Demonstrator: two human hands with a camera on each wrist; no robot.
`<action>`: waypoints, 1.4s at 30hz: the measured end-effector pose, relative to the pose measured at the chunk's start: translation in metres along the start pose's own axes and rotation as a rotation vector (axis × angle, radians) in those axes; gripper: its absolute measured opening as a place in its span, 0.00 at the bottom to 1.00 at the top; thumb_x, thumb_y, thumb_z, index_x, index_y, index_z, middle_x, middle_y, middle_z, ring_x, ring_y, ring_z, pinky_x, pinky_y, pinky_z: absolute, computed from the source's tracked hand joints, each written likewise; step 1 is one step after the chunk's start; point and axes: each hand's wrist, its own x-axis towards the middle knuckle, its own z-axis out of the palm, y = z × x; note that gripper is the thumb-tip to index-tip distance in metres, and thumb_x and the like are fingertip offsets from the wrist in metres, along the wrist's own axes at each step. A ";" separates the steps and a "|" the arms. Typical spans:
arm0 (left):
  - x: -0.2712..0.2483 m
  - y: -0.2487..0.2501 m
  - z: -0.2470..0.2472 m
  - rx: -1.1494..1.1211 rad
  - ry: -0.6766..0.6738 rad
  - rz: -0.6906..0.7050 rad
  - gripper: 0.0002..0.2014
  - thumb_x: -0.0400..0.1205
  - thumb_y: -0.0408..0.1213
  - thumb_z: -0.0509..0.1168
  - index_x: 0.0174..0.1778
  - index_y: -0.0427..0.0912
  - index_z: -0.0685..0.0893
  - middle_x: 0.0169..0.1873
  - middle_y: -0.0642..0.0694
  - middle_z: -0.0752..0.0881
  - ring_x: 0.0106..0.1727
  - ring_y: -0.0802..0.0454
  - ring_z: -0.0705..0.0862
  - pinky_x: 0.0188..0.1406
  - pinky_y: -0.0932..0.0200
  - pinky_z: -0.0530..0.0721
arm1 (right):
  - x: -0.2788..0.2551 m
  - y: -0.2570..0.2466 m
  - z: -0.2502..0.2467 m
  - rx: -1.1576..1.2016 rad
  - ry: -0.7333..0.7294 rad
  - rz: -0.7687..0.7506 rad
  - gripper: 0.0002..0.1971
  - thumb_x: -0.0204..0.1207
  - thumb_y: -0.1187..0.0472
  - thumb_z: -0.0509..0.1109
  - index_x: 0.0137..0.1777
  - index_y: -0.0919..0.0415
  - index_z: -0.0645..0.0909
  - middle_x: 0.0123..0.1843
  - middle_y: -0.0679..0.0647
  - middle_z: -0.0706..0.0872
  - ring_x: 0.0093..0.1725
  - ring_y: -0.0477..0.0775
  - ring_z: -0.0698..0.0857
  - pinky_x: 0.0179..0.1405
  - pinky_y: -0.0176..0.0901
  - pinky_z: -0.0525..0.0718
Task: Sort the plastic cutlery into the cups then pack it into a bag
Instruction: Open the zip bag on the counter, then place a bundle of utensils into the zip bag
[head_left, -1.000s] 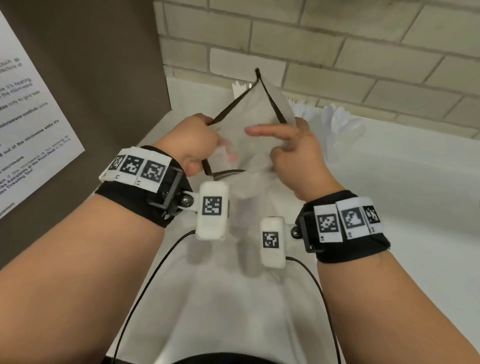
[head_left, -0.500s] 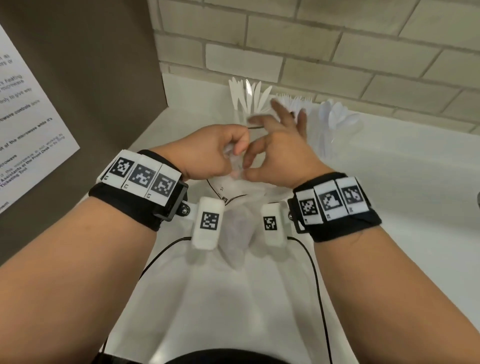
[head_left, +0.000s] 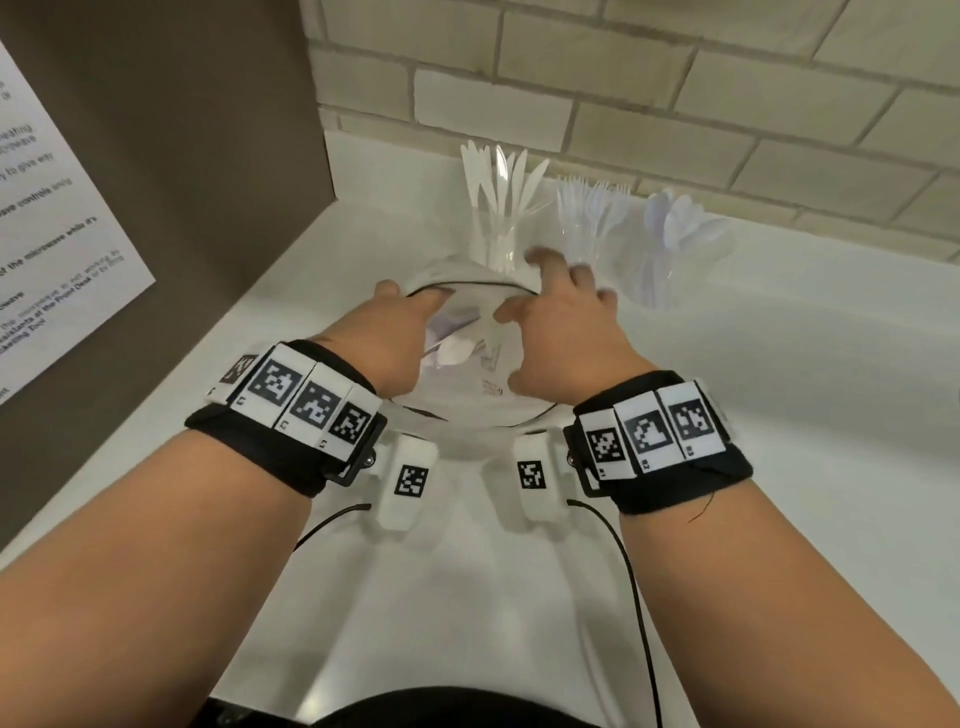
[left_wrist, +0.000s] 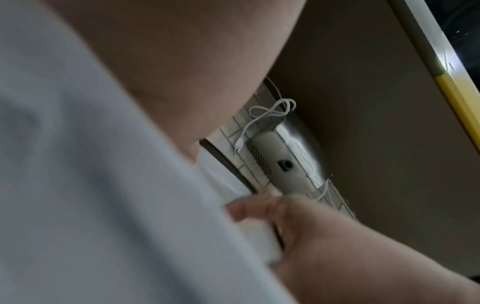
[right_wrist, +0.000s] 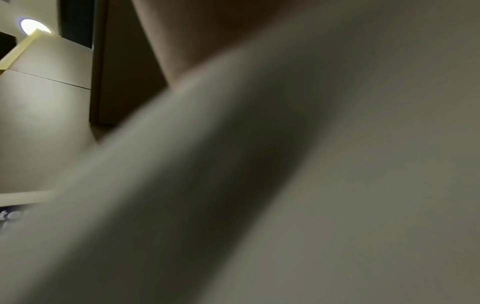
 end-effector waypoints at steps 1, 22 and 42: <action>0.001 -0.001 0.001 0.018 0.009 0.034 0.43 0.74 0.21 0.58 0.81 0.60 0.55 0.64 0.39 0.68 0.37 0.48 0.76 0.35 0.58 0.80 | 0.001 0.001 -0.003 -0.005 0.109 -0.074 0.24 0.64 0.58 0.76 0.62 0.47 0.83 0.80 0.51 0.58 0.78 0.59 0.60 0.78 0.63 0.59; -0.004 -0.013 0.015 -0.198 0.122 -0.061 0.41 0.70 0.26 0.66 0.80 0.45 0.58 0.66 0.37 0.68 0.50 0.38 0.82 0.45 0.56 0.78 | 0.016 -0.027 -0.017 0.292 0.465 -0.395 0.11 0.66 0.72 0.67 0.38 0.62 0.90 0.49 0.57 0.84 0.48 0.60 0.82 0.55 0.57 0.81; 0.014 -0.043 0.038 -0.145 -0.024 -0.162 0.45 0.51 0.57 0.73 0.67 0.62 0.67 0.62 0.50 0.68 0.61 0.44 0.79 0.53 0.49 0.86 | 0.051 -0.017 0.039 -0.060 -0.340 -0.136 0.28 0.72 0.39 0.71 0.70 0.48 0.75 0.64 0.47 0.82 0.64 0.54 0.80 0.66 0.61 0.64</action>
